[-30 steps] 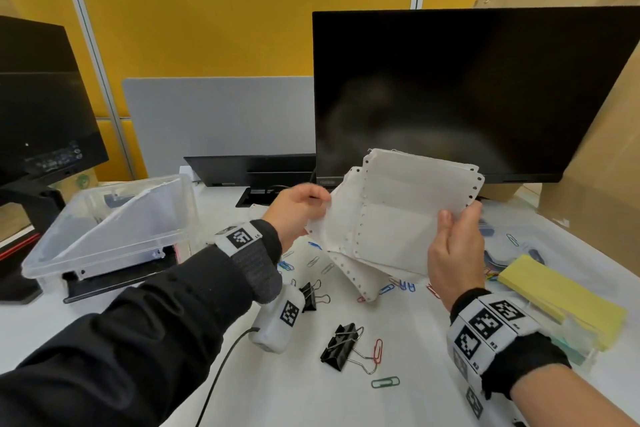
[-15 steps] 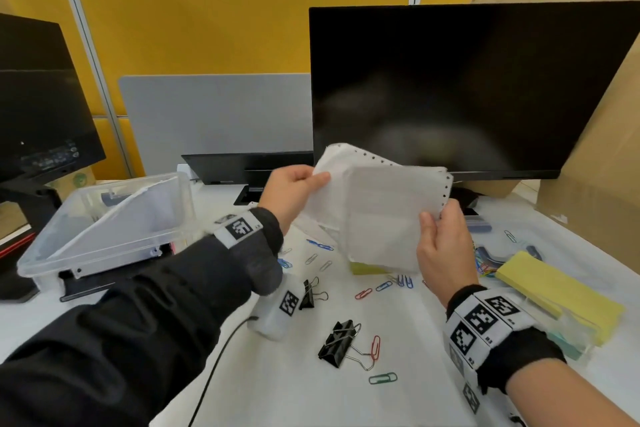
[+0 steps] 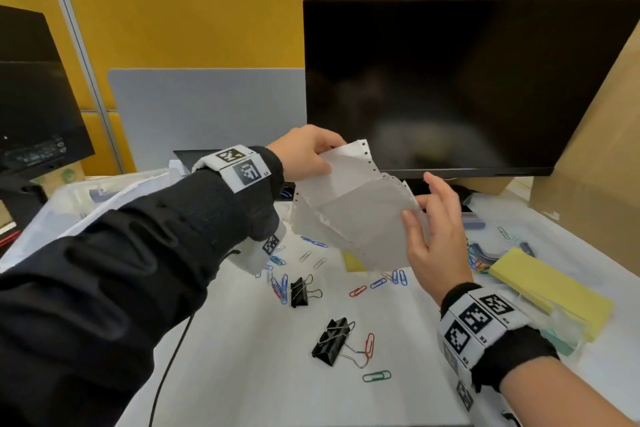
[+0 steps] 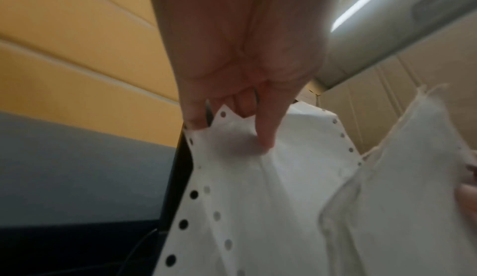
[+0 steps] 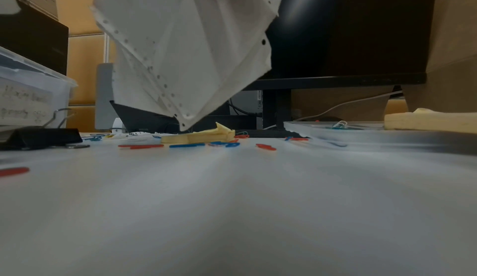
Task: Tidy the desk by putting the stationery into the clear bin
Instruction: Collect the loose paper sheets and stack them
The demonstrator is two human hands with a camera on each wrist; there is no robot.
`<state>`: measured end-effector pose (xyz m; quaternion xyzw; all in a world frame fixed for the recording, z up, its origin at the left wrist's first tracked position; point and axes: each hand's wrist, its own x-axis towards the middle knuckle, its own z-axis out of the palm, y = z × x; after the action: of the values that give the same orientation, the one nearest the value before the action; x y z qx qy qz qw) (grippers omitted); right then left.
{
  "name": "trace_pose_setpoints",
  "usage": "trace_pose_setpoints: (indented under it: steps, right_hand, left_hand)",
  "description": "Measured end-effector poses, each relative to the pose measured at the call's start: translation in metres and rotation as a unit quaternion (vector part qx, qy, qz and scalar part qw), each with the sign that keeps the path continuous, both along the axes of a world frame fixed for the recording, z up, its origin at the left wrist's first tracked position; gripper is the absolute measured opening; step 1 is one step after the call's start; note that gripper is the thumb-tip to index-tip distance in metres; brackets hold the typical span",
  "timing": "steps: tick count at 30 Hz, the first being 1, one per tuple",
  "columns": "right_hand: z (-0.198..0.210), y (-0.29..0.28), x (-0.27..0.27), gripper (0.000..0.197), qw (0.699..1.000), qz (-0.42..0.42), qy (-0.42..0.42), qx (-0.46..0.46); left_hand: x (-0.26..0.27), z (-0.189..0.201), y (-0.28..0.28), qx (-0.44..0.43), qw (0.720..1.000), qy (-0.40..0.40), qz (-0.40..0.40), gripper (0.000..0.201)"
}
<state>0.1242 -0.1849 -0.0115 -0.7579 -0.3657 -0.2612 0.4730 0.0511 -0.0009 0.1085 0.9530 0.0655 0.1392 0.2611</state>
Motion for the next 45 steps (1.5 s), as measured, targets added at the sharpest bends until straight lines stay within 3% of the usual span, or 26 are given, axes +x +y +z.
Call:
trace_pose_setpoints:
  steps: [2, 6, 9, 11, 12, 14, 17, 21, 24, 29, 33, 37, 42, 45]
  right_hand:
    - [0.000, 0.001, 0.000, 0.009, 1.000, 0.005, 0.002, 0.003]
    - [-0.003, 0.002, -0.003, 0.012, 0.997, 0.064, 0.036, 0.008]
    - [-0.003, 0.001, -0.001, 0.010, 0.999, 0.038, 0.007, 0.015]
    - [-0.002, 0.001, 0.002, 0.008, 0.999, 0.005, -0.003, 0.052]
    - [-0.001, 0.002, 0.004, 0.006, 0.998, -0.008, -0.006, 0.069]
    - [0.000, 0.004, 0.006, 0.006, 0.996, -0.025, 0.000, 0.082]
    - [0.002, 0.006, 0.004, 0.024, 0.995, -0.030, 0.040, 0.090]
    - [0.004, 0.006, 0.002, 0.051, 0.991, -0.023, 0.075, 0.108]
    - [0.003, 0.007, 0.004, 0.061, 0.993, -0.023, 0.062, 0.093]
    - [-0.002, 0.009, 0.013, 0.037, 0.998, -0.047, 0.024, 0.025]
    - [-0.002, 0.009, 0.013, 0.034, 0.997, -0.066, 0.029, 0.018]
    - [-0.002, 0.009, 0.012, 0.035, 0.997, -0.078, 0.022, 0.005]
    - [-0.002, 0.011, 0.008, 0.032, 0.999, -0.019, 0.042, 0.013]
    - [0.000, 0.011, 0.006, 0.044, 0.999, 0.029, 0.021, 0.011]
  left_hand:
    - [-0.002, -0.001, -0.005, -0.034, 0.999, 0.004, -0.034, 0.034]
    - [-0.002, -0.014, -0.015, -0.223, 0.971, -0.038, -0.081, 0.035]
    - [0.008, -0.030, -0.002, -0.241, 0.961, -0.137, 0.022, 0.011]
    - [0.014, -0.042, 0.020, -0.197, 0.952, -0.180, 0.150, 0.022]
    - [0.015, -0.049, 0.032, -0.146, 0.955, -0.157, 0.207, 0.028]
    - [0.014, -0.068, 0.051, -0.021, 0.963, -0.024, 0.268, 0.031]
    - [0.011, -0.103, 0.063, 0.105, 0.954, 0.156, 0.234, 0.035]
    - [0.009, -0.131, 0.078, 0.132, 0.937, 0.245, 0.212, 0.045]
    - [0.014, -0.136, 0.088, 0.150, 0.928, 0.257, 0.226, 0.046]
    - [0.019, -0.138, 0.096, 0.133, 0.932, 0.231, 0.244, 0.035]
    - [0.017, -0.135, 0.088, 0.117, 0.943, 0.205, 0.236, 0.027]
    - [0.009, -0.110, 0.066, 0.122, 0.961, 0.123, 0.218, 0.024]
    - [-0.006, -0.038, 0.034, 0.146, 0.984, -0.021, 0.100, 0.007]
    - [-0.008, -0.004, 0.015, 0.176, 0.983, -0.057, -0.004, 0.006]
